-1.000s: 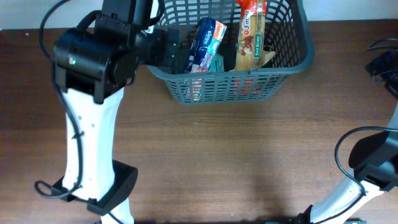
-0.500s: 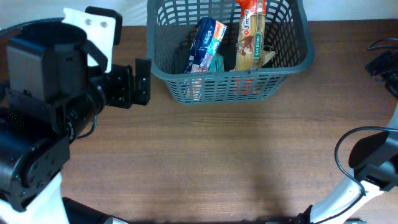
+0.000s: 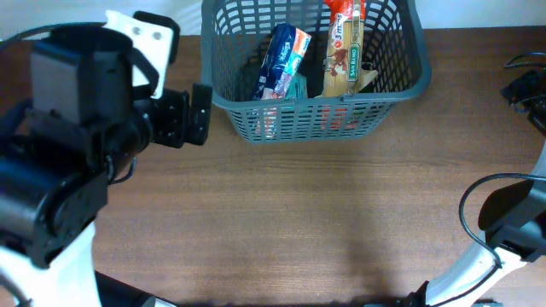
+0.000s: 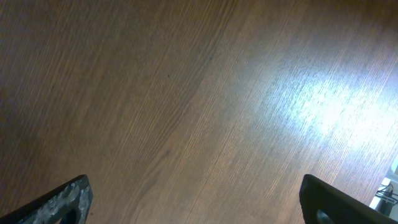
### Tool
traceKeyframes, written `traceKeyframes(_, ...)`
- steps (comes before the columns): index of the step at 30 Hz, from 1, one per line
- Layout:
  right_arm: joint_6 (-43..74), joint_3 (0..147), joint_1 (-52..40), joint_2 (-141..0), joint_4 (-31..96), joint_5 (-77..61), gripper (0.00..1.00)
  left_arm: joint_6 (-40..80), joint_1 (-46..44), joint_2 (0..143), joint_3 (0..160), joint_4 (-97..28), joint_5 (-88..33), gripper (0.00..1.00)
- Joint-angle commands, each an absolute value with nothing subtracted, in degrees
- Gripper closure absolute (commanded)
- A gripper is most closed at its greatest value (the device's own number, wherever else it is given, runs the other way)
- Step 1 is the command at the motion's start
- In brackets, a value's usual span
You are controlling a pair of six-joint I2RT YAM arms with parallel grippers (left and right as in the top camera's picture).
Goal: Pack container
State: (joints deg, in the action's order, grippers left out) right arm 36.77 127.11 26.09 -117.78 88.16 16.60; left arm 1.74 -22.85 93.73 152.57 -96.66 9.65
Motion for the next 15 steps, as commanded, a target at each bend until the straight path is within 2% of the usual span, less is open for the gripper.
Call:
traceKeyframes(1, 36.47, 126.85, 26.33, -117.71, 88.03, 16.91, 0.01, -2.15, -22.81, 93.06, 148.31, -96.49, 10.31, 0.01)
traceKeyframes(4, 36.47, 126.85, 26.33, -117.71, 88.03, 16.91, 0.01, -3.44, -22.81, 90.48, 144.07, -93.76, 10.28, 0.01)
traceKeyframes(8, 36.47, 126.85, 26.33, -117.71, 88.03, 16.91, 0.01, -3.66, -22.81, 83.33, 133.53, -83.42, 9.17, 0.01)
traceKeyframes(15, 36.47, 126.85, 26.33, -117.71, 88.03, 16.91, 0.01, -6.13, -19.81, 64.86, 103.92, -63.55, 5.19, 0.01)
